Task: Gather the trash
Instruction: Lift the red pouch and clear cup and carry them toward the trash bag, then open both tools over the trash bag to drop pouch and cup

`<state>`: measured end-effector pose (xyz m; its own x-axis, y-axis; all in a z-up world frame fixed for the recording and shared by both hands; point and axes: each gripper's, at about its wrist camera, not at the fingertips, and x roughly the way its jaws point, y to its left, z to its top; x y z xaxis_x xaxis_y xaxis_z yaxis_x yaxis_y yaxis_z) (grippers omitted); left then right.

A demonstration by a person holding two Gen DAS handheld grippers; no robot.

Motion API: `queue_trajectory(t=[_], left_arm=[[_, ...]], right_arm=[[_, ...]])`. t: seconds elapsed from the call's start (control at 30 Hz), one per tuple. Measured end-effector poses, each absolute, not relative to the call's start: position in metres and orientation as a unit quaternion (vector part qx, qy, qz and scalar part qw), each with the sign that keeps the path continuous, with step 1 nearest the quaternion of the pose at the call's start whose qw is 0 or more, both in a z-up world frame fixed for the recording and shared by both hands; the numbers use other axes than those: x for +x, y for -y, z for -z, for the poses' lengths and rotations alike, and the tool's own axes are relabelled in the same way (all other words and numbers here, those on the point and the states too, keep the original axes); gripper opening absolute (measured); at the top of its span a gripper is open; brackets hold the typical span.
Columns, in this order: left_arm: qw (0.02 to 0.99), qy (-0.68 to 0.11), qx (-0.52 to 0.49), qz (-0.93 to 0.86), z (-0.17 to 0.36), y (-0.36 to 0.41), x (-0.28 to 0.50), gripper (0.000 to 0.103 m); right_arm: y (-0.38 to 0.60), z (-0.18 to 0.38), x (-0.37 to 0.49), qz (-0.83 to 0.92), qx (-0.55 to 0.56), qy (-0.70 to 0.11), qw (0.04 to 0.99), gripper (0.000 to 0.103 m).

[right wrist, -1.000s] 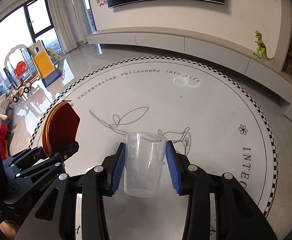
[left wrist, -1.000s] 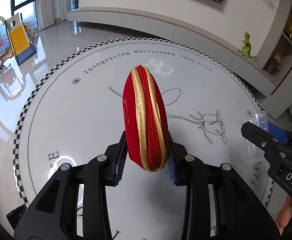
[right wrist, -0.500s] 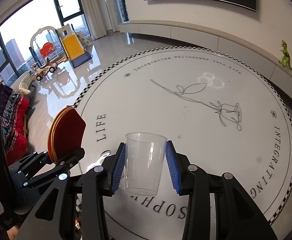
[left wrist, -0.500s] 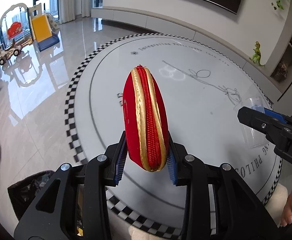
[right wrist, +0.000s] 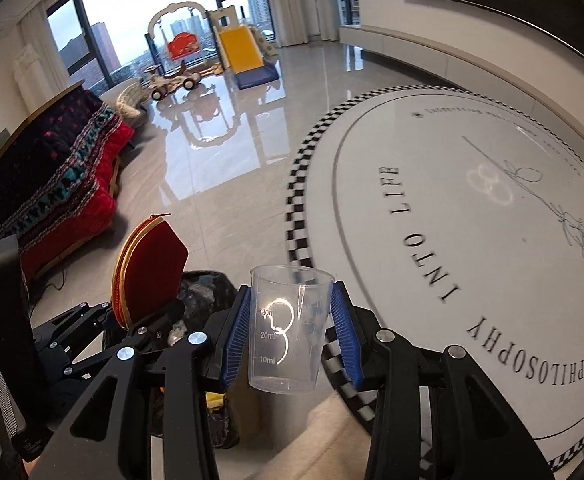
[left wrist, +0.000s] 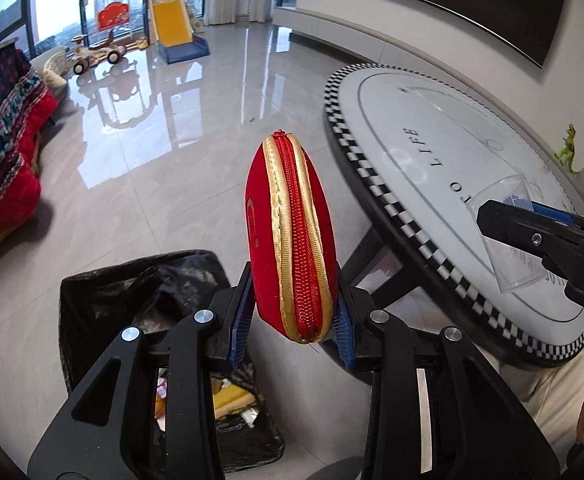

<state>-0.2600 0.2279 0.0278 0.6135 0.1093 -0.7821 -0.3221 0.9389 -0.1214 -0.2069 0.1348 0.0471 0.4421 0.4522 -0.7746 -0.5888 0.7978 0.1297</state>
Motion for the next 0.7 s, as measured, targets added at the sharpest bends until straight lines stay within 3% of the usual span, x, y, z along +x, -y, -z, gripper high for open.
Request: queue_trajectory(t=[0.63,0.67,0.7], left_arm=[[0.820,-0.459,-0.207,-0.271,0.040,-0.329,-0.392,0.036],[0.816,-0.462,-0.211,-0.276,0.043,-0.333,-0.396,0.037],[0.811,-0.468,-0.215,-0.278,0.045,-0.335,-0.398,0.053]], right_arm=[[-0.261,0.018,-0.309,-0.420,-0.180,-0.461,0.761,0.043],[-0.264,0.019,-0.310,-0.425,-0.182,-0.464,0.755,0.043],[-0.268,0.020,-0.311,-0.426,-0.186,-0.469,0.751,0.046]])
